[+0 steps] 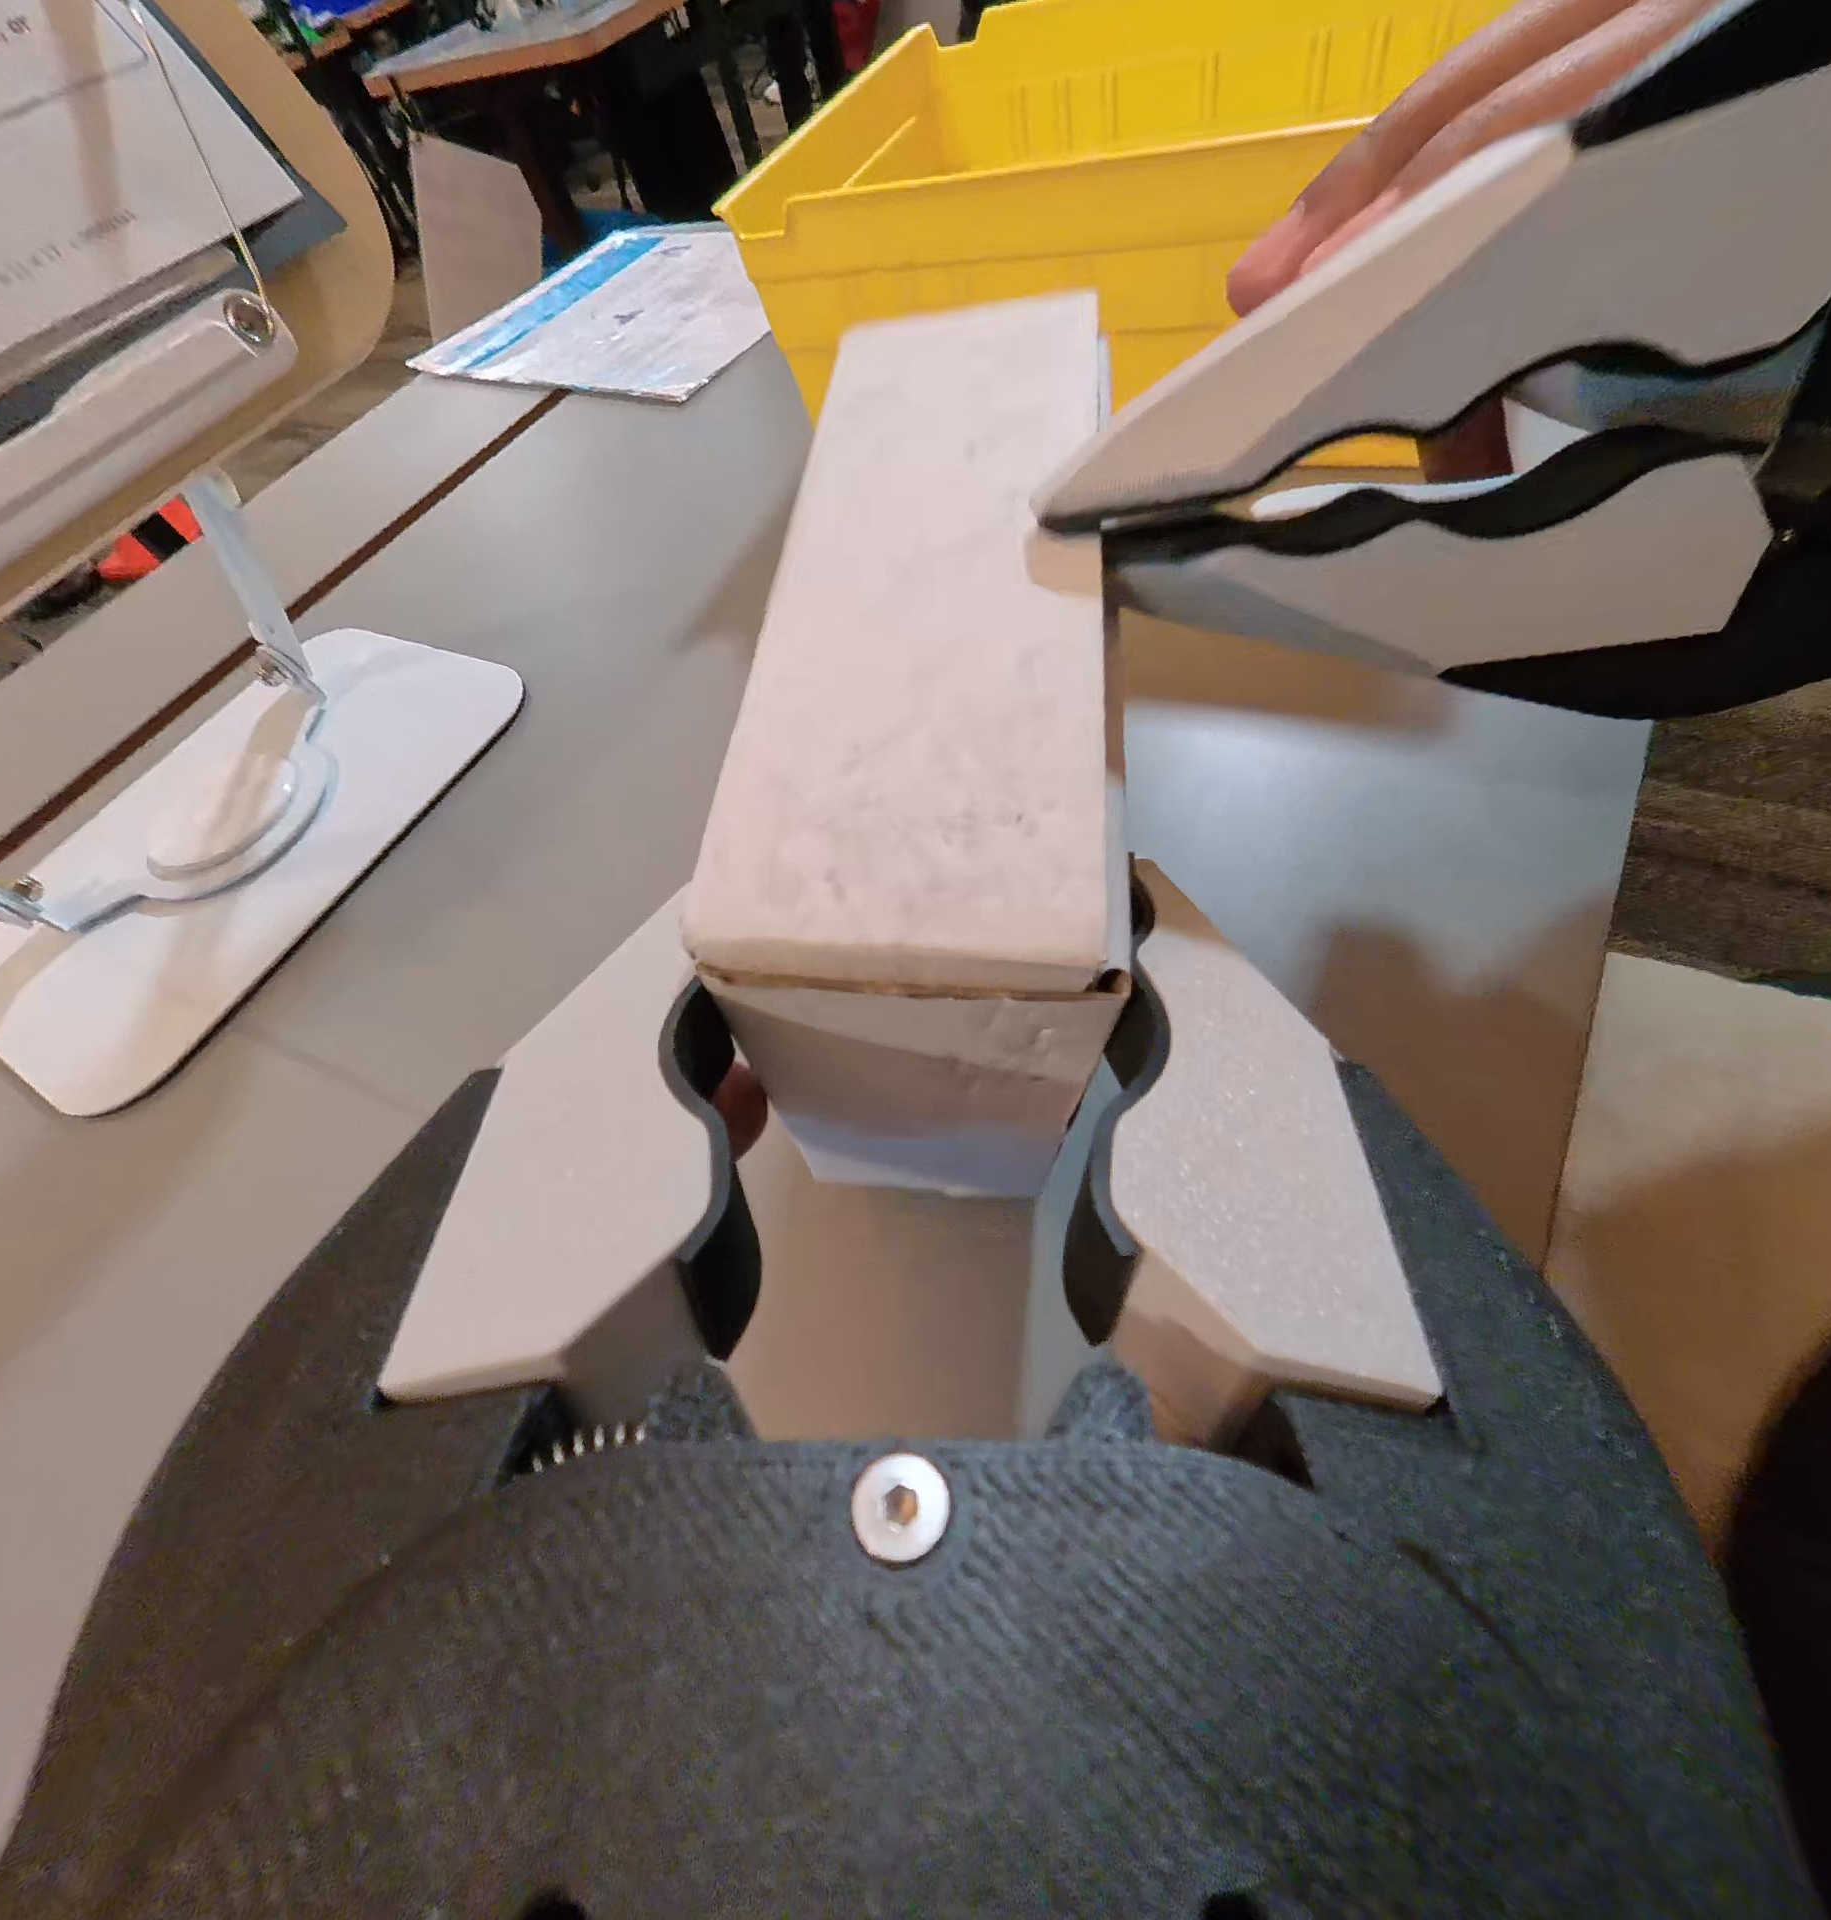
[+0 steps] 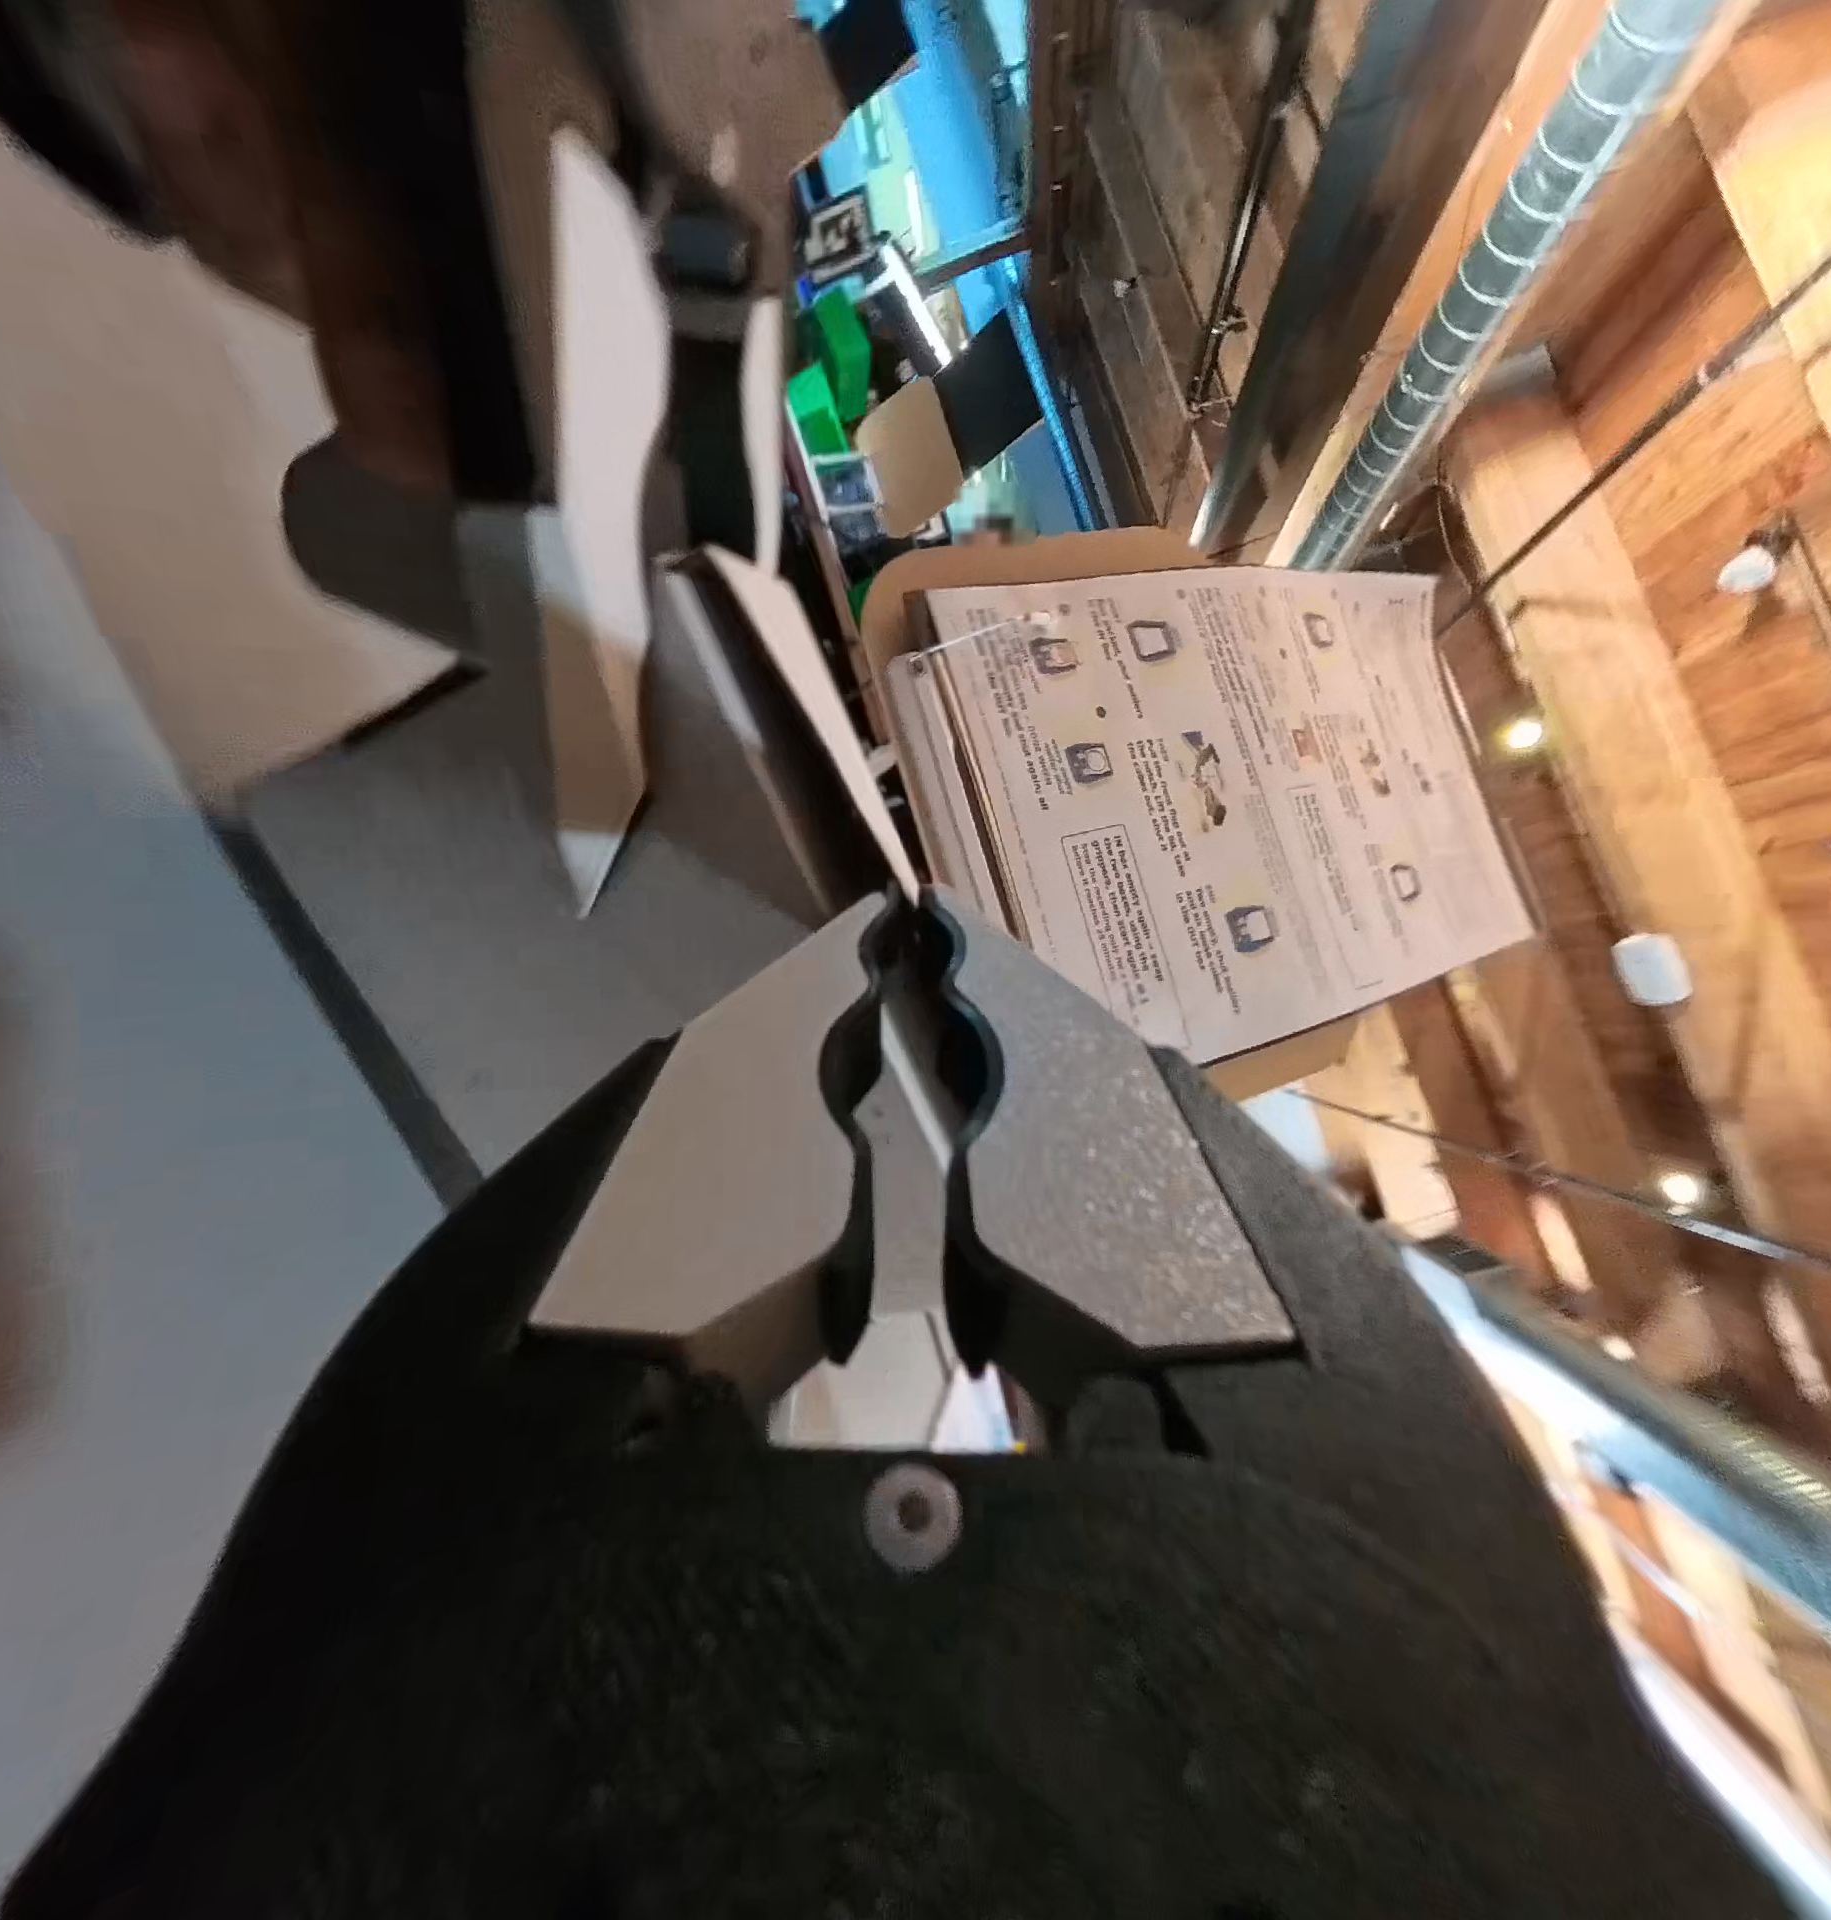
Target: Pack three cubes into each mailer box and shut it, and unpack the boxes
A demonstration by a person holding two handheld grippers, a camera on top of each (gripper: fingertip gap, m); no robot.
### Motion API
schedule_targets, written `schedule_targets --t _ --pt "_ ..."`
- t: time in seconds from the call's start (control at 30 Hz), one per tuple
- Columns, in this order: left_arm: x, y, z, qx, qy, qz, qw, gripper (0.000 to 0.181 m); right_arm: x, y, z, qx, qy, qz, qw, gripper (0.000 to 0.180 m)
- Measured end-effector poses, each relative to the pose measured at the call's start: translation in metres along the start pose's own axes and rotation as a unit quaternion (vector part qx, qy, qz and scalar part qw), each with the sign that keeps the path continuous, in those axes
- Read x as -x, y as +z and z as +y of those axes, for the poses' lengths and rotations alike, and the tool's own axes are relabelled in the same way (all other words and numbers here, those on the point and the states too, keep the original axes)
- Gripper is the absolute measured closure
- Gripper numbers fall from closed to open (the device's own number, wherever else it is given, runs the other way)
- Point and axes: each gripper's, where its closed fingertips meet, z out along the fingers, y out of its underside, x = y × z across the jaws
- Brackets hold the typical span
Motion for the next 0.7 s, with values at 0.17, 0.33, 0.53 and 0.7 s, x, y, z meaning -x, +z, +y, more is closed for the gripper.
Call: schedule_targets --t 0.17,0.33,0.53,0.7 --pt "-0.016 0.004 0.006 0.027 0.08 0.003 0.996 0.11 -0.03 -0.003 -0.001 -0.012 0.094 0.058 0.994 0.175" --pt "-0.015 0.008 0.003 0.021 0.085 -0.018 0.996 0.109 -0.03 -0.007 0.002 -0.01 0.112 0.048 0.993 0.175" --pt "-0.004 0.005 0.006 -0.01 0.108 -0.03 0.994 0.107 -0.022 -0.006 -0.003 -0.016 0.09 0.038 0.995 0.177" --pt "-0.001 -0.008 -0.001 -0.066 0.036 0.023 0.997 0.093 -0.022 -0.006 -0.001 -0.016 0.104 0.034 0.994 0.177"
